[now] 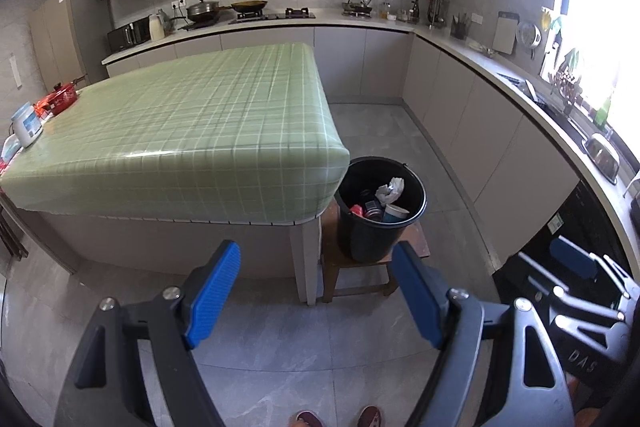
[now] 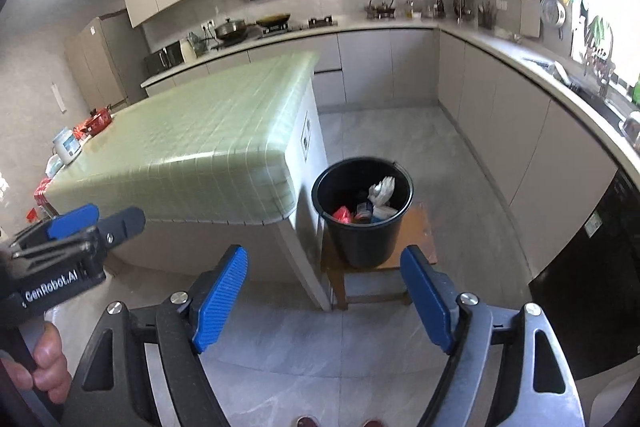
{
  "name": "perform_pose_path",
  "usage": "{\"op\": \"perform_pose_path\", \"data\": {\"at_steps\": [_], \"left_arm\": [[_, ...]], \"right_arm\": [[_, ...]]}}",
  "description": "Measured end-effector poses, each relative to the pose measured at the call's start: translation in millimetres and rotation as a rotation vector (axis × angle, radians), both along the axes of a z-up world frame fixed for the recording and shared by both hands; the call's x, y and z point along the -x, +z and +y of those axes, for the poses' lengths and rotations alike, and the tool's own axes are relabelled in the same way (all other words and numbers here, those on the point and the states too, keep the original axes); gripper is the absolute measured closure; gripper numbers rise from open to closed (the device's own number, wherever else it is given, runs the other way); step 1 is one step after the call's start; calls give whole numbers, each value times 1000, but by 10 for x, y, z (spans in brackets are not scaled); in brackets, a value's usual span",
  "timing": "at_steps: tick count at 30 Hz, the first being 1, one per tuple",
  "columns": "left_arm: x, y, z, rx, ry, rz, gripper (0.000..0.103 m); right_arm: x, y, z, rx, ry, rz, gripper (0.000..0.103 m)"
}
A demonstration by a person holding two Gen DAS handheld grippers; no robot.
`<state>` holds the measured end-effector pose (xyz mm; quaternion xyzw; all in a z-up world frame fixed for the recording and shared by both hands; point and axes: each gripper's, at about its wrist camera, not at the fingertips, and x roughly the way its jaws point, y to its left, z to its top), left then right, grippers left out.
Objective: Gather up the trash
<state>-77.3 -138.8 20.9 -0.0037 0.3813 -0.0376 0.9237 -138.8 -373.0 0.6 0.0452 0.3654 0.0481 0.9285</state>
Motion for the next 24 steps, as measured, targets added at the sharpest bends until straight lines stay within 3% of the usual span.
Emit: {"op": "perform_pose_path", "data": {"at_steps": [14, 24], "left_arm": [[265, -11, -379, -24, 47, -23, 23], [366, 16, -410, -27, 77, -41, 23]], "right_arm": [[310, 301, -363, 22, -21, -63, 22], [382, 282, -405, -1, 11, -61, 22]]}}
